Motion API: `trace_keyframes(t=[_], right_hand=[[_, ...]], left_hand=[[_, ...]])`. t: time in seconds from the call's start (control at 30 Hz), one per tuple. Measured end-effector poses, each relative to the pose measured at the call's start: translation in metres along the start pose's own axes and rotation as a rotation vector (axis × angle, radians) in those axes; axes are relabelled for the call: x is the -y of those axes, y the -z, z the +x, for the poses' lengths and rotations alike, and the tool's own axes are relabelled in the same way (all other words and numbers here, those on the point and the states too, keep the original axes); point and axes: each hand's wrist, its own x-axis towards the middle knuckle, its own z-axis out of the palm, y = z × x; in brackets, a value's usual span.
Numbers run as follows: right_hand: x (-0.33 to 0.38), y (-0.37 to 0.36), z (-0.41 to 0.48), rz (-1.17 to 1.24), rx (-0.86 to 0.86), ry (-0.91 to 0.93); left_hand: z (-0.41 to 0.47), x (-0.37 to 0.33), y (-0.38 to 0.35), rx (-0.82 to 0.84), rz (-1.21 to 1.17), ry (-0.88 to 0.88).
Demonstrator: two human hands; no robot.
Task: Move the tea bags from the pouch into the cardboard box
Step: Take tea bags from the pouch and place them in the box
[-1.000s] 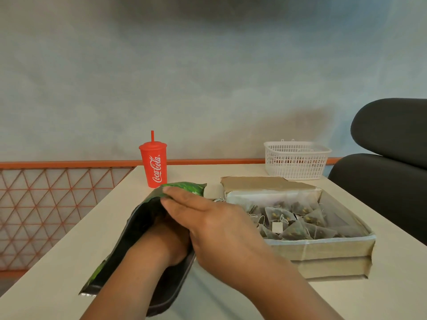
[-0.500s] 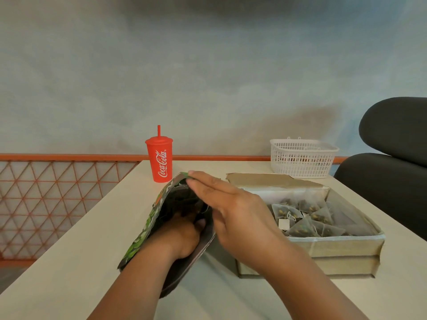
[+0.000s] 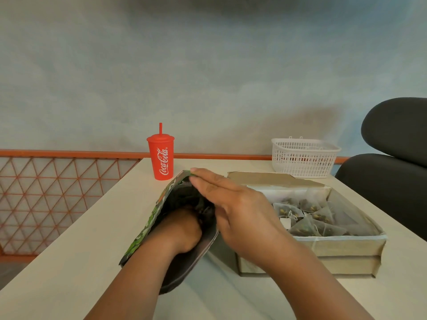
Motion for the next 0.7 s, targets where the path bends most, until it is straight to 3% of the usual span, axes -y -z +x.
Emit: trace_keyframes(t=[0.2, 0.4, 0.7], right_hand=[[-0.013, 0.016, 0.002, 0.090, 0.151, -0.218], [-0.025, 0.020, 0.000, 0.144, 0.227, -0.353], [-0.024, 0.006, -0.005, 0.200, 0.385, -0.386]], left_hand=[[-0.016, -0.013, 0.026, -0.217, 0.058, -0.114], [-0.053, -0.022, 0.064, -0.306, -0.028, -0.244], [-0.078, -0.017, 0.090, -0.388, -0.342, -0.167]])
